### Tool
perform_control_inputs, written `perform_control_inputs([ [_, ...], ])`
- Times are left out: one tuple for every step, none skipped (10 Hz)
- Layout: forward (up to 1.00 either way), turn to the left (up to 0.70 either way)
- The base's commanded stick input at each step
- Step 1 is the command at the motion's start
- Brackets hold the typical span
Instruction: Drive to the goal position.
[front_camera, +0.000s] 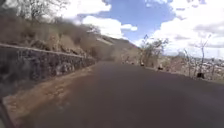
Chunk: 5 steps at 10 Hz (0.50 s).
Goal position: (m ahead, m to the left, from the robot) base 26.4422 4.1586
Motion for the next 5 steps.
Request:
perform_control_inputs([
  [0.7,0.0],
  [0.7,0.0],
  [0.7,0.0],
  [0.7,0.01],
  [0.7,0.02],
])
